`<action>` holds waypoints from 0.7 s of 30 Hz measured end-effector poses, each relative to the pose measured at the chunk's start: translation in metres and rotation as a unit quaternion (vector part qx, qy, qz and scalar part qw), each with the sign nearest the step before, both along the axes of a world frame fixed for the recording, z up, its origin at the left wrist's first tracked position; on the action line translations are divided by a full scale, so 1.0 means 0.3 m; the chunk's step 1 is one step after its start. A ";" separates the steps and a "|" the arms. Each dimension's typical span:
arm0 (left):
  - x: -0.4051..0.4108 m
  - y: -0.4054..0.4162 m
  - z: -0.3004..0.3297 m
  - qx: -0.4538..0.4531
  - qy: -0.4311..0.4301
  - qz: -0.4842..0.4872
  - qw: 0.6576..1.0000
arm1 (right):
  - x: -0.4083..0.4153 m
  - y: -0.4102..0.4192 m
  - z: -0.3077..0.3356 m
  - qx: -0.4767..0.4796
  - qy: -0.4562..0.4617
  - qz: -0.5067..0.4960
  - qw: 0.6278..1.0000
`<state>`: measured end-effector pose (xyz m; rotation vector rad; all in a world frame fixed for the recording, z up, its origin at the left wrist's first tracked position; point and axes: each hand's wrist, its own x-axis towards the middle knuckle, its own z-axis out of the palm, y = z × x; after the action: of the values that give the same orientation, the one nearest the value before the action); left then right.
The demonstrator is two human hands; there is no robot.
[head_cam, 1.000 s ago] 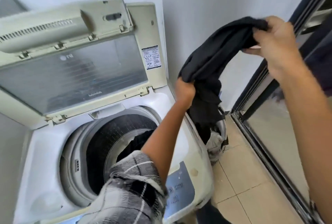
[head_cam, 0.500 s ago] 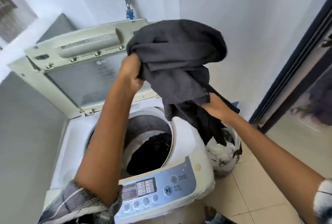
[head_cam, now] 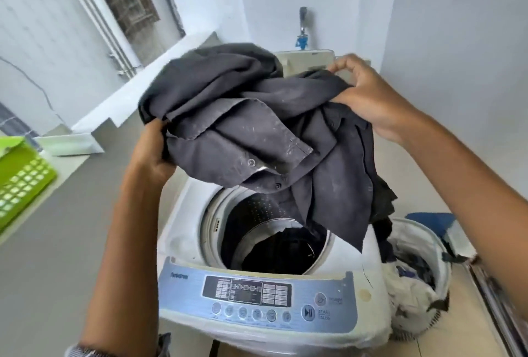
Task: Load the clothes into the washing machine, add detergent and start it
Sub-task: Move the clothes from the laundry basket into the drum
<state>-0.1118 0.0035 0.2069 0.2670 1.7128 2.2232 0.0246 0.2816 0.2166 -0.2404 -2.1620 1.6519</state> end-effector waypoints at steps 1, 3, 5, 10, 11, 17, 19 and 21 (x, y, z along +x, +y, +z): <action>0.001 -0.023 0.031 0.023 0.011 0.005 1.000 | -0.012 -0.017 0.032 0.008 0.002 0.012 1.000; -0.002 -0.062 0.085 0.055 0.028 0.023 0.998 | -0.037 -0.037 0.089 0.029 0.016 0.033 0.999; -0.013 -0.096 0.119 0.053 0.039 0.040 0.997 | -0.061 -0.049 0.139 0.050 0.032 0.047 0.997; -0.059 -0.139 0.101 -0.079 0.030 0.088 0.993 | -0.100 -0.028 0.205 0.113 0.028 0.044 0.992; -0.065 -0.146 0.096 -0.094 0.029 0.100 0.990 | -0.107 -0.020 0.206 0.127 0.017 0.046 0.991; -0.106 -0.184 0.163 -0.023 0.030 0.140 0.989 | -0.149 -0.004 0.173 0.197 -0.093 0.091 0.972; -0.102 -0.178 0.223 0.022 0.055 0.102 0.993 | -0.166 -0.012 0.169 0.211 -0.101 0.107 0.966; -0.089 -0.170 0.309 0.047 0.070 0.072 0.994 | -0.191 -0.020 0.167 0.212 -0.099 0.107 0.966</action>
<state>-0.1386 -0.0477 0.2995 0.3386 1.7498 2.4464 -0.0326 0.2755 0.2667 -0.0458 -2.7112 1.2629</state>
